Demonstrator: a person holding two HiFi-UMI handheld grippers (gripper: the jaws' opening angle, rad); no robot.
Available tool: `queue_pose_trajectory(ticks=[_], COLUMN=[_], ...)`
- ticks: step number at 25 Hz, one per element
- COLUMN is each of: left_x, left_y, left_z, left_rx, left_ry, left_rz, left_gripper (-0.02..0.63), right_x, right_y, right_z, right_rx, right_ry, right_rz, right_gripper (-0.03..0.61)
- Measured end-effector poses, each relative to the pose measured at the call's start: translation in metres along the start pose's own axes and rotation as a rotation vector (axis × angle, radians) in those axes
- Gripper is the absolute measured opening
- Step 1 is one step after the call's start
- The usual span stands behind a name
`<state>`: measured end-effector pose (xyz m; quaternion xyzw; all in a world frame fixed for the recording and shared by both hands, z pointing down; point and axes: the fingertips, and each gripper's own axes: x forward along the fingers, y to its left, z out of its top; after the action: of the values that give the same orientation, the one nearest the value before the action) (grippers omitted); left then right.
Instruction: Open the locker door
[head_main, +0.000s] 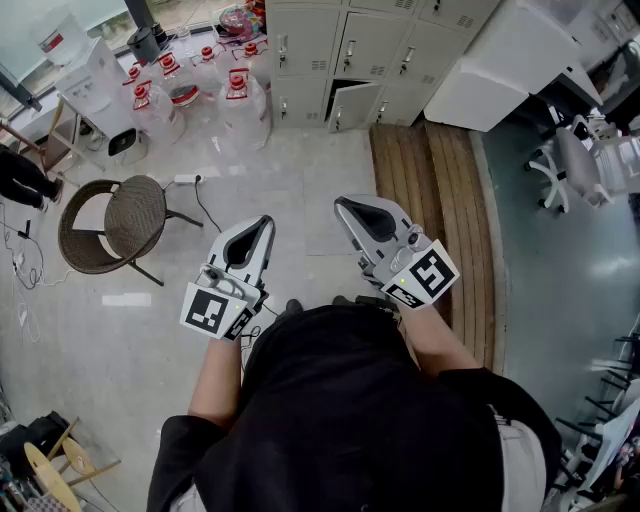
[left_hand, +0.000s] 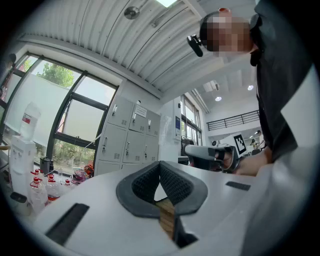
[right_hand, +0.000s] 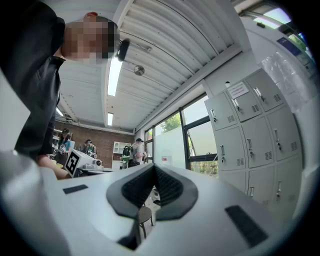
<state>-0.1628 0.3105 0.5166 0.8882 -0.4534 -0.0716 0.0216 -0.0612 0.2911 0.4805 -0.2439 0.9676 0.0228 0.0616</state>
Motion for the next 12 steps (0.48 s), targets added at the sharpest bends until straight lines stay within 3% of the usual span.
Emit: queue_pose_trajectory(ticks=[7,12], left_x=[-0.023,-0.018], left_y=[0.027,0.030], left_z=[-0.006,-0.018], left_rx=[-0.025,-0.070], left_ry=[0.004,0.008], left_rz=[-0.019,-0.065], left_gripper=[0.015,0.015], right_x=[0.022,0.011], right_y=[0.020,0.012], right_z=[-0.009,-0.010], right_rx=[0.004,0.011], right_ry=[0.016,0.032], right_rz=[-0.030,-0.101], right_gripper=[0.011,0.011])
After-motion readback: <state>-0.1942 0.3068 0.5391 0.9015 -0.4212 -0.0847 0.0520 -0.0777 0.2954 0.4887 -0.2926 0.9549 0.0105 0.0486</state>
